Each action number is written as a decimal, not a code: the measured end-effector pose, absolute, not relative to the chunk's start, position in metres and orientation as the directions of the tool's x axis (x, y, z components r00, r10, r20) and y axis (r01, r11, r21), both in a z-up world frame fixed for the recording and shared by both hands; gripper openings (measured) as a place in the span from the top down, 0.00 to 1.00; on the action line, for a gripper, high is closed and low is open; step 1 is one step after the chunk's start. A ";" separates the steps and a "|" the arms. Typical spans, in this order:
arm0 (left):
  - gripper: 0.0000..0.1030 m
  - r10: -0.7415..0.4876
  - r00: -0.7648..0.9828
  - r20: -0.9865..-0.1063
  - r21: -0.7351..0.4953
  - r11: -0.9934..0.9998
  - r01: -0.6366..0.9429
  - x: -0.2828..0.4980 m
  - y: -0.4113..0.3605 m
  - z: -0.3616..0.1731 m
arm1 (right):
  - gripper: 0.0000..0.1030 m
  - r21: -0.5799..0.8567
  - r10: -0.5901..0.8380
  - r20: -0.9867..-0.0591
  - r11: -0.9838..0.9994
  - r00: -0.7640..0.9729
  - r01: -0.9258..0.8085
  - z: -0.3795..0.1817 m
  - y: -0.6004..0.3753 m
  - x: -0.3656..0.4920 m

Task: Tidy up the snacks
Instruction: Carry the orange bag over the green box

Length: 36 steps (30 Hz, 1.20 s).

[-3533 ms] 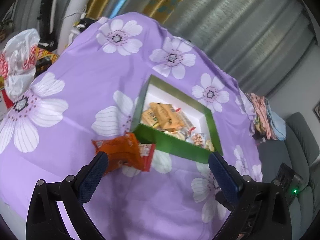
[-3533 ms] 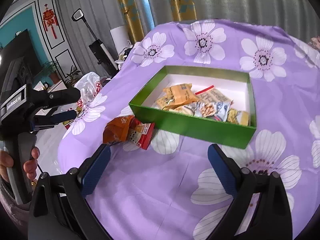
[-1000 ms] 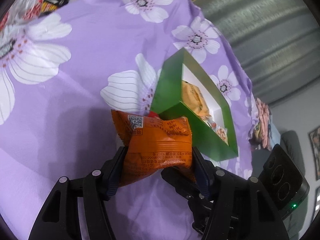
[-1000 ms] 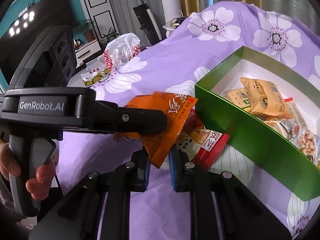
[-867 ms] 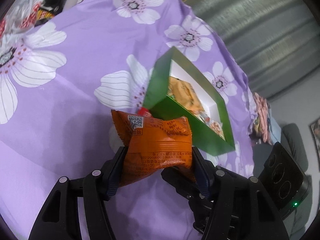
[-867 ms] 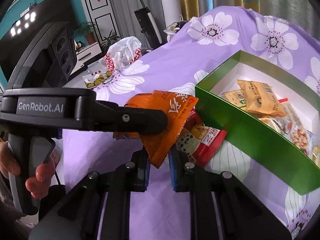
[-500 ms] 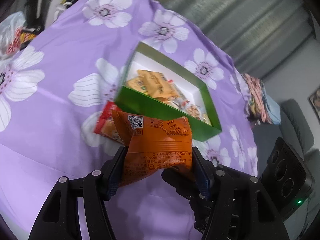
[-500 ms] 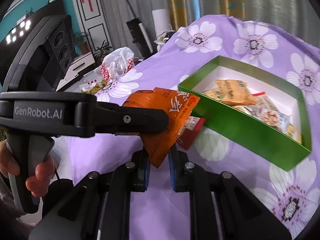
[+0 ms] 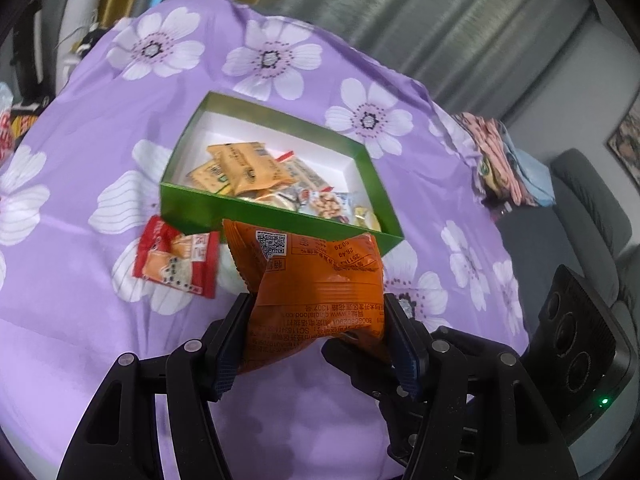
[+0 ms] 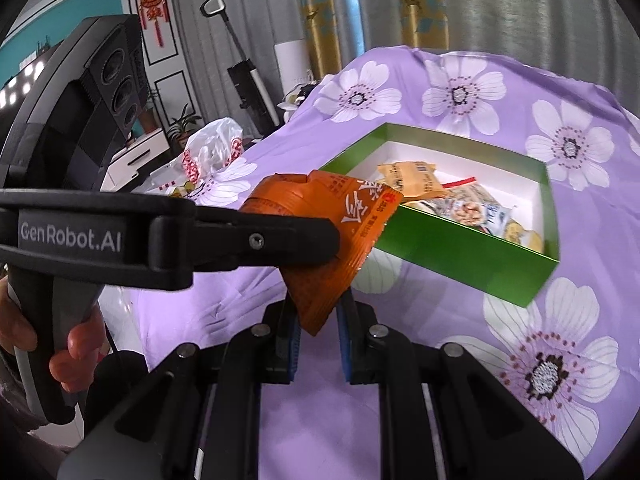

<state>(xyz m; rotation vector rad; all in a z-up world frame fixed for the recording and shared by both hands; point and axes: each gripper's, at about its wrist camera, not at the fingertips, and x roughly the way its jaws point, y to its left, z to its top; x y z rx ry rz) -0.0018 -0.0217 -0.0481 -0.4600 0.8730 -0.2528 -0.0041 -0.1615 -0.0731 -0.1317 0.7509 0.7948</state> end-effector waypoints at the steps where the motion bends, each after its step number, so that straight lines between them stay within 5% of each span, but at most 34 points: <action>1: 0.38 -0.394 0.622 -0.676 -0.481 0.876 0.032 -0.001 -0.024 -0.047 | 0.84 0.163 0.598 -0.653 0.710 0.465 -0.685 -0.072 -0.164 -0.005; 36: 0.38 -0.390 0.643 -0.659 -0.380 0.910 0.163 0.048 -0.076 -0.008 | 0.84 0.173 0.592 -0.564 0.766 0.576 -0.619 -0.047 -0.209 0.035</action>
